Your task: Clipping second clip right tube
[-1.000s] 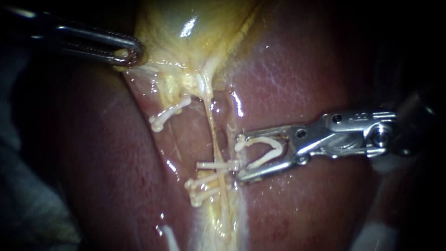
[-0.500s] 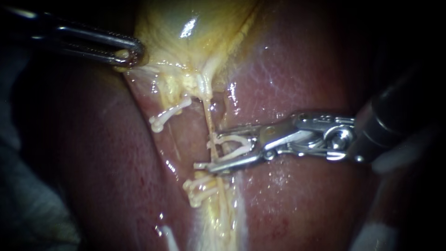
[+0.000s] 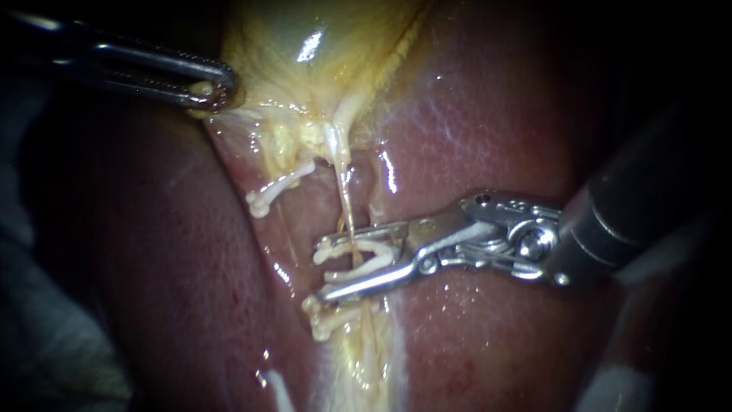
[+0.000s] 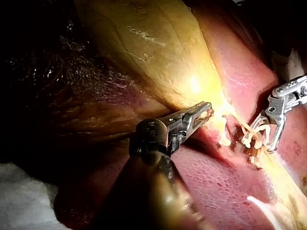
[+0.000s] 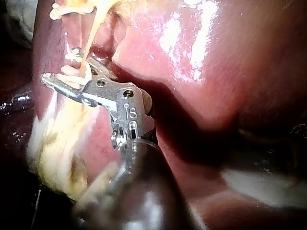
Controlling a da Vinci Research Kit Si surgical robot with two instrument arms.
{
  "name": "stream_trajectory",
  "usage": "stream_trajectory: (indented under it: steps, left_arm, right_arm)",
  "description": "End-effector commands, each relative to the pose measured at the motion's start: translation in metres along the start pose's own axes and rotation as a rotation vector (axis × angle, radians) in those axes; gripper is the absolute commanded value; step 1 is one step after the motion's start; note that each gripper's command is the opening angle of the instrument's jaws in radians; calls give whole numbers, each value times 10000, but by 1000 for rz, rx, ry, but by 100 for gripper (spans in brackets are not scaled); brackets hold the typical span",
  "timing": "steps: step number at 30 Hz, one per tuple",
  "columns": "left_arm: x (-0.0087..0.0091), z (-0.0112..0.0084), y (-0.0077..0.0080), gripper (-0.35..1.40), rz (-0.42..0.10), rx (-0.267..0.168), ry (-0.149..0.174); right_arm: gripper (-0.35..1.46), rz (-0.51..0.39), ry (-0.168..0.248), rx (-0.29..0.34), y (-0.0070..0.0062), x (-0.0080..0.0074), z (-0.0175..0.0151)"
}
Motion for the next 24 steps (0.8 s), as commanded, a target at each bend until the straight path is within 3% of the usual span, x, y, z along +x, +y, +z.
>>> stream_trajectory:
  steps: [1, 7, 11, 24]
  left_arm:
    - [0, 0, 0, -35, 0, 0, 0]
    - [0, 0, 0, -35, 0, 0, 0]
    - [0, 0, 0, -35, 0, 0, 0]
    - [0, 0, 0, -35, 0, 0, 0]
  right_arm:
    - [48, 5, 6, 9, -3, 2, 0]
    - [44, 14, 27, 49, -15, 9, 2]
    - [40, 30, 22, 61, -16, 8, 1]
    - [3, 47, 20, 65, -16, 5, -7]
